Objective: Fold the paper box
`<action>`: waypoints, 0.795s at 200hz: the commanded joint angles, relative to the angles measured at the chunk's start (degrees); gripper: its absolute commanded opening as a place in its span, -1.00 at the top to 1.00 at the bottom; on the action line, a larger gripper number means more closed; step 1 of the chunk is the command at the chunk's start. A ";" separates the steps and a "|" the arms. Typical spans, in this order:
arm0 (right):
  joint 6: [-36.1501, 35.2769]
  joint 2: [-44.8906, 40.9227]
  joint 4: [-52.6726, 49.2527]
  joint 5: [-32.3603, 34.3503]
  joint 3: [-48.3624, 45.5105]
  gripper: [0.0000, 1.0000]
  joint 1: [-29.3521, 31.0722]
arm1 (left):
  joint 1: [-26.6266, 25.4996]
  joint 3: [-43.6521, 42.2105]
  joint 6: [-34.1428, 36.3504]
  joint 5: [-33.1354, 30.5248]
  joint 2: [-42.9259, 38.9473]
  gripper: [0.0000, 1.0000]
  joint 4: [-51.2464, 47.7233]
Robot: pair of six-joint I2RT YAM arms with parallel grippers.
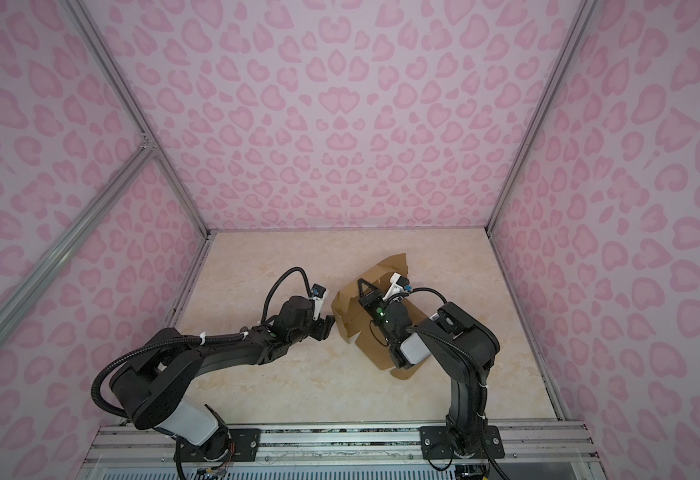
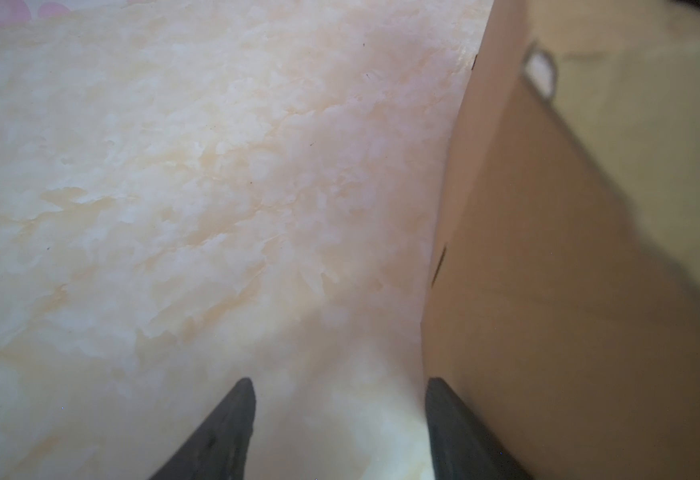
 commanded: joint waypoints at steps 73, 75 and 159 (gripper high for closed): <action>-2.89 -4.09 -0.71 0.15 -4.76 0.87 0.69 | -2.68 0.01 -5.70 -4.30 -1.96 -0.36 3.24; -2.87 -4.21 -0.71 0.22 -4.87 0.86 0.79 | -2.78 0.00 -5.82 -4.30 -1.94 -0.35 3.20; -3.75 -6.99 -0.99 2.53 -7.40 0.87 1.60 | -5.33 -1.53 -14.69 -7.64 -4.61 -0.35 1.11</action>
